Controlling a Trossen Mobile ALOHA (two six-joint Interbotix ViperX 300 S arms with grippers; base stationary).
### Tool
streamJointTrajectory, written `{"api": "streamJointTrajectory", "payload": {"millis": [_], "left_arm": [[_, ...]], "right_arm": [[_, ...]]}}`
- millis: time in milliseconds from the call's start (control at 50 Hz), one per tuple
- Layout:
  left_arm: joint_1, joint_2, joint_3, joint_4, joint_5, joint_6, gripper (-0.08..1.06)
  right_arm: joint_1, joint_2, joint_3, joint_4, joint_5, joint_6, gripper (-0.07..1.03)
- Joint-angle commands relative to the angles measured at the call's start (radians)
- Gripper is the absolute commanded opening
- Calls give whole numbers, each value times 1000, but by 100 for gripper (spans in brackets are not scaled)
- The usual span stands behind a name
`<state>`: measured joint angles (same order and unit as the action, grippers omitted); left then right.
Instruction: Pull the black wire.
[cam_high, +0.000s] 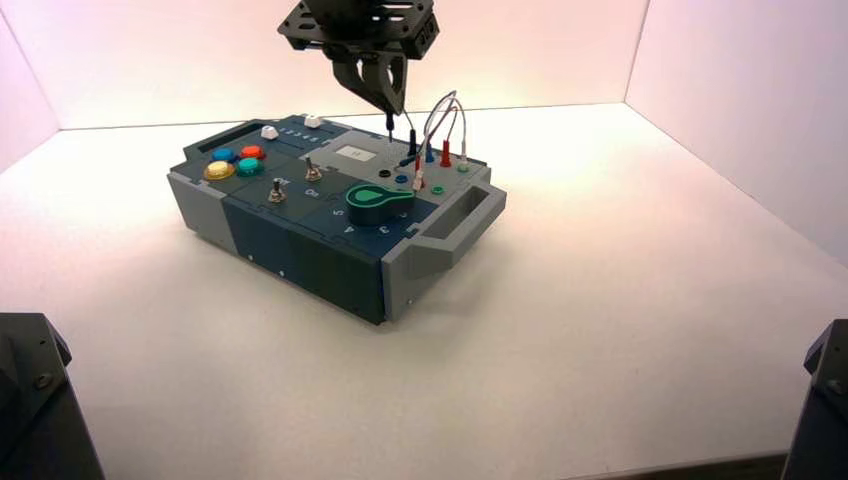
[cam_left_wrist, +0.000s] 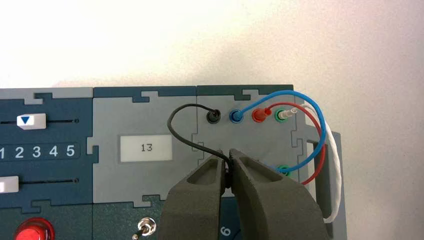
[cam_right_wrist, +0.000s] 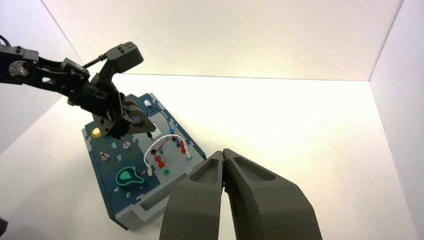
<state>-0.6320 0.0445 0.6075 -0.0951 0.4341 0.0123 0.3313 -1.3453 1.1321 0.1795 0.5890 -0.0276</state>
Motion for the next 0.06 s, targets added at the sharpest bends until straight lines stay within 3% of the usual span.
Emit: {"api": "streamJointTrajectory", "payload": {"millis": [20, 60], "left_arm": [[-3, -38, -11, 9, -5, 5, -3], [-3, -38, -12, 9, -6, 5, -3]], "right_arm": [[5, -8, -12, 6, -11, 3, -2], [5, -9, -12, 5, -9, 3, -2]]}}
